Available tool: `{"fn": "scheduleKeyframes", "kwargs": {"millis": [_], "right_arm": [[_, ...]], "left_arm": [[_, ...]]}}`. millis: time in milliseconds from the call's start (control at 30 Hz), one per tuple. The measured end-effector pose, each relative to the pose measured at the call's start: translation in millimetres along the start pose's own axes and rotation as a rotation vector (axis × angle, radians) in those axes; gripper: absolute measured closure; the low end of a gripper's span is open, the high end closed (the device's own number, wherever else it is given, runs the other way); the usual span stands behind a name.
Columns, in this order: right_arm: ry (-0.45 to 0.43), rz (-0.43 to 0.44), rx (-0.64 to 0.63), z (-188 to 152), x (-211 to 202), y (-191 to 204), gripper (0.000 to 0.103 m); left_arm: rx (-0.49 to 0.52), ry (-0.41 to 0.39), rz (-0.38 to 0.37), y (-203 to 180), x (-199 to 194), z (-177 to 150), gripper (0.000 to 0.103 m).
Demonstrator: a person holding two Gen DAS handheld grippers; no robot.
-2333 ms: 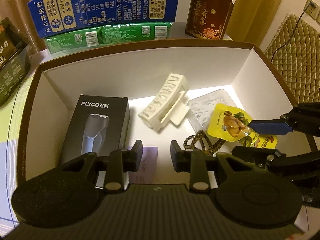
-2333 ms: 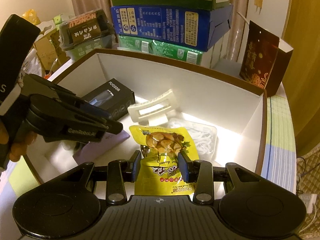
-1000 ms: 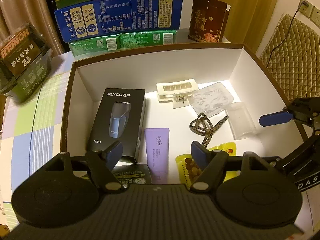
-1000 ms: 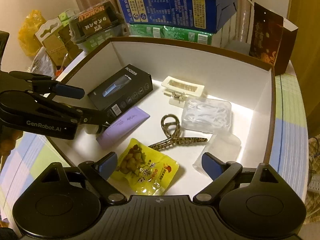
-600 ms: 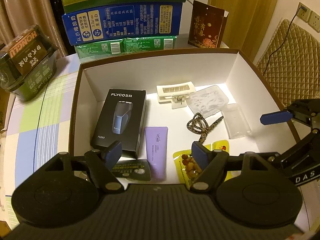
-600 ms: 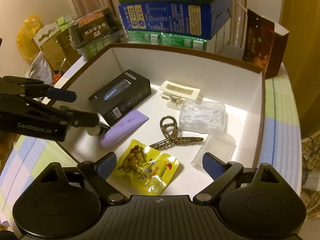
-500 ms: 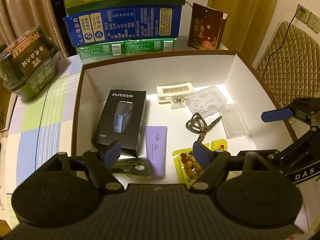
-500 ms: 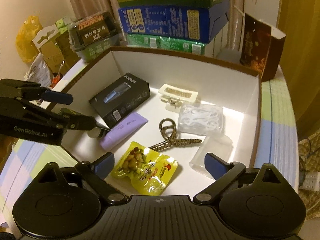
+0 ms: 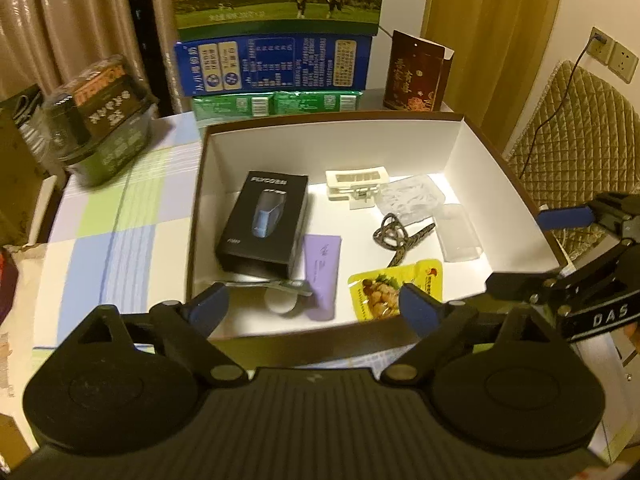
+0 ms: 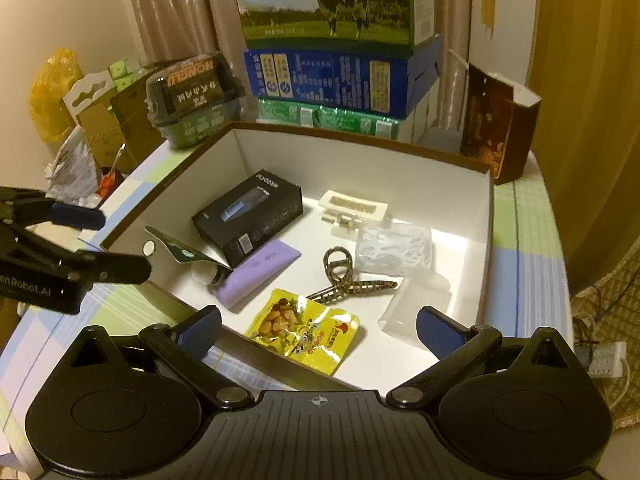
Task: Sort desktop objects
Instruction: 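Withdraw both tools from the box back over the table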
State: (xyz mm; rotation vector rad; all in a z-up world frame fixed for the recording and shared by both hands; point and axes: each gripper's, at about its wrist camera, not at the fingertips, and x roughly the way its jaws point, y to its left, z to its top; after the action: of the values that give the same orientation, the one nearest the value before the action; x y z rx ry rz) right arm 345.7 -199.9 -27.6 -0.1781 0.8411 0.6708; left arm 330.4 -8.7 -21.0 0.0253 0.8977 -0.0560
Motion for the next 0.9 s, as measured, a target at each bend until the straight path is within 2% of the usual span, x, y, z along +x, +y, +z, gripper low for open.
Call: {"fn": "scheduleKeyframes", "kwargs": {"millis": [133, 300, 567, 900], "right_arm": [[-0.018, -0.009, 0.02, -5.9, -13.3, 8.3, 0.002], [-0.036, 0.014, 0.033, -13.1, -28.3, 15.9, 0.002], [-0.071, -0.015, 0.05, -26.5, -50.6, 21.7, 0.002], [-0.063, -0.038, 0.04, -52.9, -66.1, 33.0, 0.002]], "left_arm": [[-0.007, -0.014, 0.013, -2.0, -15.5, -9.3, 0.006], [-0.012, -0.024, 0.015, -5.1, -30.3, -19.3, 0.004], [-0.027, -0.045, 0.021, -3.4, -55.5, -36.3, 0.004], [-0.039, -0.045, 0.041, -4.5, -78.0, -64.7, 0.004]]}}
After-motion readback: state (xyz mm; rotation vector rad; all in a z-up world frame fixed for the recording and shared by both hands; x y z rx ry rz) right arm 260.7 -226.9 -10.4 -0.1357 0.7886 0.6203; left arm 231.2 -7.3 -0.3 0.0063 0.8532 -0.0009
